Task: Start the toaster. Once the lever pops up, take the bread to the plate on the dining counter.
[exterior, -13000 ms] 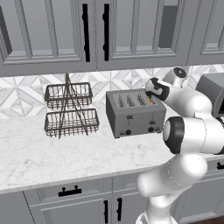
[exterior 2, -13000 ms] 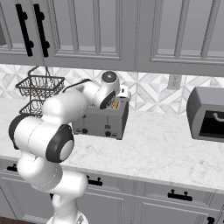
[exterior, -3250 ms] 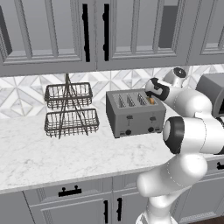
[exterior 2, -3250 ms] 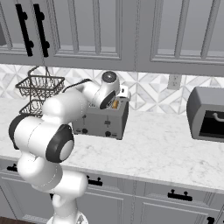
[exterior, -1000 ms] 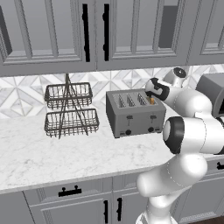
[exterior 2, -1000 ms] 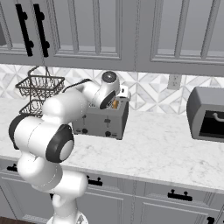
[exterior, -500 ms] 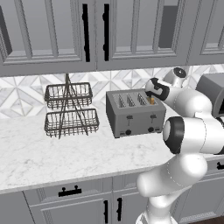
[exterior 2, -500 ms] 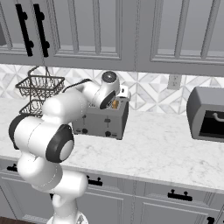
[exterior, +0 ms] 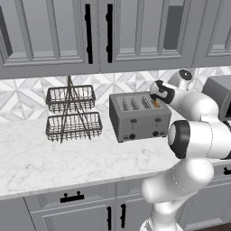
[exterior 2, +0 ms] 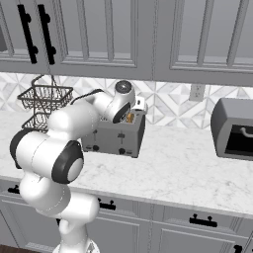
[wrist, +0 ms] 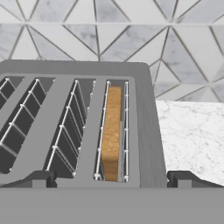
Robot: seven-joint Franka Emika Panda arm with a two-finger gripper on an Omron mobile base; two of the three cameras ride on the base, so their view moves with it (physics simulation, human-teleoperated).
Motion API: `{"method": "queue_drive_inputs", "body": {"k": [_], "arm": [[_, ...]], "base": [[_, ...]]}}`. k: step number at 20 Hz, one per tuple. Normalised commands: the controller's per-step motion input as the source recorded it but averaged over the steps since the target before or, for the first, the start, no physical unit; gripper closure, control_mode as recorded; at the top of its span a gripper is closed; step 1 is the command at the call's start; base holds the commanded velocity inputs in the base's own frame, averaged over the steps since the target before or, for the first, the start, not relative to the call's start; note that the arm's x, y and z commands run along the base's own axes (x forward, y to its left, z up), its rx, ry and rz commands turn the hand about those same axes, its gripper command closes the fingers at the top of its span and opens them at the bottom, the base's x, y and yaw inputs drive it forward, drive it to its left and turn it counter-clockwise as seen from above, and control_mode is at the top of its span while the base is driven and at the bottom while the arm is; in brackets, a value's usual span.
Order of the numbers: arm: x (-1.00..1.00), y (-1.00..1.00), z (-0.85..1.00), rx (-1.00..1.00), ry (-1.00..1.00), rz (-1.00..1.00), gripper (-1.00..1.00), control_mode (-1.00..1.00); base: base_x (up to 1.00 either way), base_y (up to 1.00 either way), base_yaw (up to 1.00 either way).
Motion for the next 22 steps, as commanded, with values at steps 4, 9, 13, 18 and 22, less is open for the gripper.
{"method": "queue_drive_inputs", "body": {"k": [4, 9, 13, 18, 22], "arm": [[0.00, 0.00, 0.00, 0.00, 0.00, 0.00, -1.00, -1.00], [0.00, 0.00, 0.00, 0.00, 0.00, 0.00, -1.00, -1.00], [0.00, 0.00, 0.00, 0.00, 0.00, 0.00, -1.00, -1.00], [0.00, 0.00, 0.00, 0.00, 0.00, 0.00, -1.00, -1.00], [0.00, 0.00, 0.00, 0.00, 0.00, 0.00, -1.00, -1.00]], "base": [[0.00, 0.00, 0.00], [0.00, 0.00, 0.00], [0.00, 0.00, 0.00], [0.00, 0.00, 0.00], [0.00, 0.00, 0.00]]}}
